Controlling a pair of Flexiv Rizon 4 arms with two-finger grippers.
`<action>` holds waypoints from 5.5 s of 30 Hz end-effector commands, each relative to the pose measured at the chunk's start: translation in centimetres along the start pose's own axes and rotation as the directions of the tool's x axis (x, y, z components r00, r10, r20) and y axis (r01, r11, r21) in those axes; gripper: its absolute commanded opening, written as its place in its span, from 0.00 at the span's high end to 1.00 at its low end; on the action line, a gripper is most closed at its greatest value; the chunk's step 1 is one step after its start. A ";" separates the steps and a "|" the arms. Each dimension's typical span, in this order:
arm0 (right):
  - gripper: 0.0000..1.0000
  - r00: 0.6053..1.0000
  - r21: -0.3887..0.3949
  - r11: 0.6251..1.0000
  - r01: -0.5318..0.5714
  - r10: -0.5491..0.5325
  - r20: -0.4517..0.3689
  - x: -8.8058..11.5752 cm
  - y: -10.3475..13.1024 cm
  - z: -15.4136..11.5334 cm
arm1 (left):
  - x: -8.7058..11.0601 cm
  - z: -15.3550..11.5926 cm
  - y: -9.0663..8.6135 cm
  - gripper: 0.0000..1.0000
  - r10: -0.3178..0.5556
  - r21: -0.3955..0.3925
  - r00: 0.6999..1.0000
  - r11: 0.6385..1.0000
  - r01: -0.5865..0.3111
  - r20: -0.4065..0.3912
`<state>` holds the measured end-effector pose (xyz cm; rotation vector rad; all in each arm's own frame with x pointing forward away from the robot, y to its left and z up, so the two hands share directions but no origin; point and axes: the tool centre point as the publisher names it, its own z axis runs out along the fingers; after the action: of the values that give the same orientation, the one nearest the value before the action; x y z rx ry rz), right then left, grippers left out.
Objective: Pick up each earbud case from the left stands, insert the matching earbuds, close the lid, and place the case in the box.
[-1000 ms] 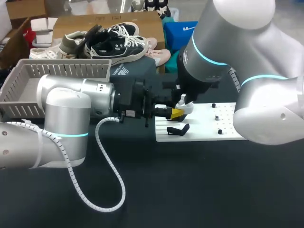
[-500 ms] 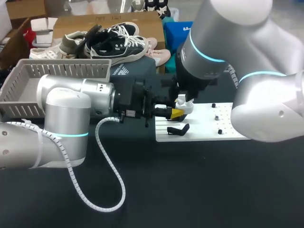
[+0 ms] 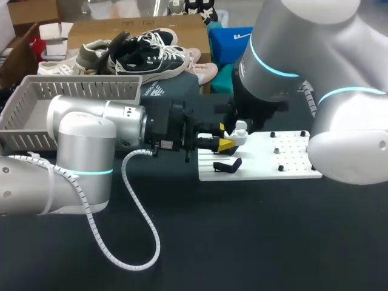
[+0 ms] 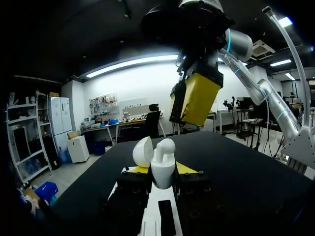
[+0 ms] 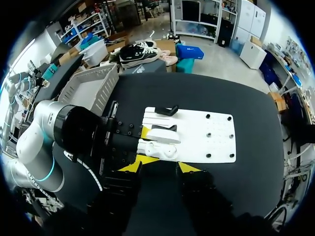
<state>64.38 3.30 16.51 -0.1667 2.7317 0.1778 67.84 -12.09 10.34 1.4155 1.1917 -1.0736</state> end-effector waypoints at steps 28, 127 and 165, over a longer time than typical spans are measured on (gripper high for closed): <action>0.59 0.993 0.012 1.000 0.028 -0.027 -0.112 -0.2 -0.9 2.4 | 0.0 0.0 -0.2 1.00 0.001 -0.006 1.000 1.000 -0.001 0.000; 0.00 0.993 0.064 0.991 -0.119 0.117 0.024 -3.6 -7.7 1.3 | 2.2 -15.0 0.8 1.00 -0.212 -0.408 0.977 0.894 0.183 -0.026; 0.00 0.993 0.064 0.991 -0.119 0.117 0.024 -3.6 -7.7 1.3 | 6.6 -31.5 9.3 1.00 -0.580 -0.907 0.770 0.421 0.003 -0.266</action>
<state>69.58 -3.65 15.98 0.0101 2.7335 0.1233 77.93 20.37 10.36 0.7601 2.0889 -0.3322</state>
